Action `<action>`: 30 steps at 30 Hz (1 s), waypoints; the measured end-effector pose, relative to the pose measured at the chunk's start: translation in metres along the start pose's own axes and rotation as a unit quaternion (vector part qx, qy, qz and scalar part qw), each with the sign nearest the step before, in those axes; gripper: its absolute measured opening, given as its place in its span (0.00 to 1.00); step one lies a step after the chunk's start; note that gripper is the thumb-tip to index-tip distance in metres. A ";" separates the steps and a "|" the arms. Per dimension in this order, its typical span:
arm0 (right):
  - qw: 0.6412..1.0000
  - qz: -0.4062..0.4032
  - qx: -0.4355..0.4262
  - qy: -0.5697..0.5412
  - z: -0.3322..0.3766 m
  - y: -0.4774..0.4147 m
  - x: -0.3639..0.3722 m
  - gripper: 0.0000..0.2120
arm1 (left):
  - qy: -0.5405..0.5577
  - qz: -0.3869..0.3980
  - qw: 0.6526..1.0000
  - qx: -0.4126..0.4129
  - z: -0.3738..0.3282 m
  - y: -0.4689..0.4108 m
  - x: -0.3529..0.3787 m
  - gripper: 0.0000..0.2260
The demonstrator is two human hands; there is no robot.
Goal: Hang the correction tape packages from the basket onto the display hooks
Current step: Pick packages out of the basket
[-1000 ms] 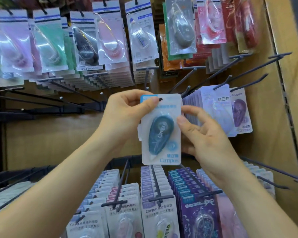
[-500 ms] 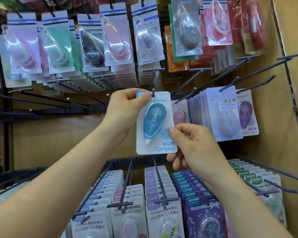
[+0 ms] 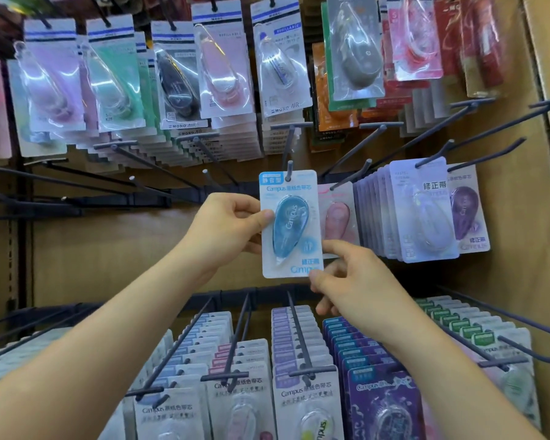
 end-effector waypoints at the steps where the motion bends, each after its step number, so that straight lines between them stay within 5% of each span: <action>1: 0.999 0.000 -0.003 0.043 -0.001 0.001 -0.001 0.20 | -0.019 -0.015 1.000 -0.004 0.003 -0.005 0.004 0.06; 6: 0.991 -0.015 -0.034 0.126 -0.006 0.007 -0.009 0.19 | -0.075 -0.060 0.995 -0.022 0.032 -0.040 0.022 0.07; 10: 0.981 0.042 -0.074 0.174 -0.008 0.013 -0.011 0.10 | -0.113 -0.084 0.990 -0.030 0.051 -0.065 0.030 0.05; 16: 0.956 0.091 -0.082 0.265 -0.017 0.018 -0.017 0.10 | -0.123 -0.113 0.984 -0.064 0.063 -0.085 0.040 0.07; 24: 0.964 0.066 -0.108 0.235 -0.024 0.022 -0.034 0.08 | -0.176 -0.064 0.977 -0.101 0.050 -0.048 0.039 0.05; 30: 0.969 0.077 -0.162 0.169 -0.002 0.025 -0.033 0.05 | -0.176 -0.079 0.981 -0.024 0.018 0.053 -0.011 0.09</action>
Point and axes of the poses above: each hand's wrist, its own y-axis away from the middle knuckle, its own x-axis out of the palm, z = x × y, the point moved 2 cm from there along -y, towards the middle knuckle
